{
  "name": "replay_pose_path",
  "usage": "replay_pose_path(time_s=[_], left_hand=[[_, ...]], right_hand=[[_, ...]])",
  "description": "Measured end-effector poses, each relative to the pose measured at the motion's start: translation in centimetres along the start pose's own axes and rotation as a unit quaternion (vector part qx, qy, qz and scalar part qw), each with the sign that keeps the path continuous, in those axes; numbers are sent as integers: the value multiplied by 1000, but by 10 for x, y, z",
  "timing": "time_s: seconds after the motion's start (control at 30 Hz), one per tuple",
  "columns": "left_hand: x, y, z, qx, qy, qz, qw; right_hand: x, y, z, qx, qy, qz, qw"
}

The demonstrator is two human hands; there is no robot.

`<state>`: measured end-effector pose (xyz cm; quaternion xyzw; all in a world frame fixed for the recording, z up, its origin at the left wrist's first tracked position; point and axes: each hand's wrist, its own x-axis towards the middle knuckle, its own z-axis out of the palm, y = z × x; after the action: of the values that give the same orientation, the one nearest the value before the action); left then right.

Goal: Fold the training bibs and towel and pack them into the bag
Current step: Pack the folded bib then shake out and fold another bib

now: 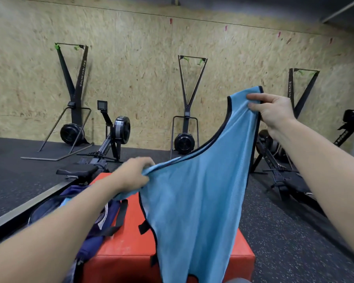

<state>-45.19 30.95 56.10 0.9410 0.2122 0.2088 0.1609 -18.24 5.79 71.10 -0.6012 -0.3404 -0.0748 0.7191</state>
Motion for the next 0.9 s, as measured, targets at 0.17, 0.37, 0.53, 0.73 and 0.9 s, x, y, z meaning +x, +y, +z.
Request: replay_pose_path(time_s=[0.17,0.37,0.53,0.73,0.9], left_hand=[[10,-2,-63,6,100,-9,995],[-7,25,-145,-28,83,8,996],[-28,42,-167,-59,36,2,998],[-45,37,-174,-75,-13,-17,997],[-56,43,-180,-90,9,6,996]], right_hand=[[-1,6,-6,-33,-7,21,999],[-5,-7,-8,-48,-54,40,997],[-13,-17,-11,-24,-107,48,993],[-22,-22,-17,-43,-102,37,993],[-31,-33,-24,-87,-122,25,988]])
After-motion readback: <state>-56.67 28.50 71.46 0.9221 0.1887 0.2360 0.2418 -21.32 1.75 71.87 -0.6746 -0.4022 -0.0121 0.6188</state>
